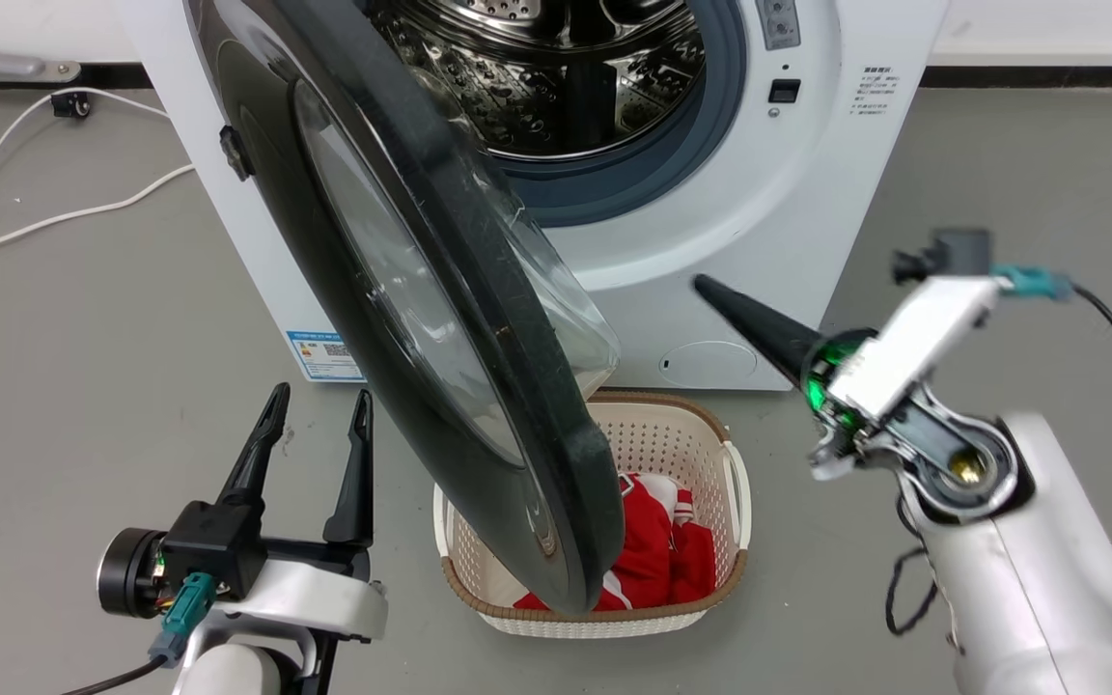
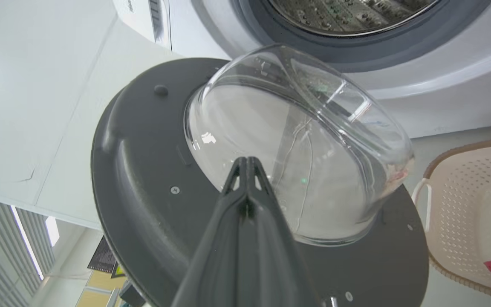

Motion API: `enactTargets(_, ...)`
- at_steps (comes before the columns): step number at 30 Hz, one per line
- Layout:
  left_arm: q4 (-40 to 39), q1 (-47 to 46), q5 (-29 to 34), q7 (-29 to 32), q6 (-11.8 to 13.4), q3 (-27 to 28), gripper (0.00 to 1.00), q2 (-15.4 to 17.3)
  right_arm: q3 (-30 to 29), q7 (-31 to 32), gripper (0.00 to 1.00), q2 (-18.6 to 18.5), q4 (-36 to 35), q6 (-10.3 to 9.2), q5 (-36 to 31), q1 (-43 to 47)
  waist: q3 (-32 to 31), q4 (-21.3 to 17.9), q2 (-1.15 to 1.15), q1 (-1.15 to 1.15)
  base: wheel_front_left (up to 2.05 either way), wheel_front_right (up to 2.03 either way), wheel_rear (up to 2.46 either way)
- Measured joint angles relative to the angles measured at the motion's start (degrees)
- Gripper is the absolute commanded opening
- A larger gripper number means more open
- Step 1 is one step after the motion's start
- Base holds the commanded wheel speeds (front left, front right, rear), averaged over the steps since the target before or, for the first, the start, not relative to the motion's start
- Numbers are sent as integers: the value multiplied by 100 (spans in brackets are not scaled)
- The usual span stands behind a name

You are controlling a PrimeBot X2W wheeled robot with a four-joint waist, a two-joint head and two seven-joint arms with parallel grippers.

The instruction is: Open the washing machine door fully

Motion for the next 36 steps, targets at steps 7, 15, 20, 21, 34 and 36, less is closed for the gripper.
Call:
enactTargets(7, 19, 143, 20, 0, 1, 100, 100, -2, -577, -1318, 100, -35, -486, -1, -165, 1169, -140, -75, 0, 0, 0, 0, 0)
enactTargets(15, 62, 285, 59, 0, 1, 143, 100, 1, -856, -2761, 100, -85, -750, -1, -948, 2220, -305, -146, 0, 0, 0, 0, 0)
enactTargets(20, 98, 346, 63, 0, 0, 156, 100, 1, -896, -3690, 100, -234, -783, -1, -2050, 2531, -382, -163, 0, 0, 0, 0, 0)
enactTargets(21, 102, 353, 67, 0, 0, 163, 100, 2, -916, -3876, 100, -261, -782, -1, -2346, 2565, -398, -163, 0, 0, 0, 0, 0)
enactTargets(34, 87, 450, 69, 0, 0, 286, 100, -10, -1378, -4731, 100, -113, -1852, 0, -6762, 2887, -446, -184, 0, 0, 0, 0, 0)
enactTargets(36, 88, 450, 76, 0, 0, 285, 100, -14, -1333, -4696, 100, -62, -2003, 1, -7092, 3041, -443, -181, 0, 0, 0, 0, 0)
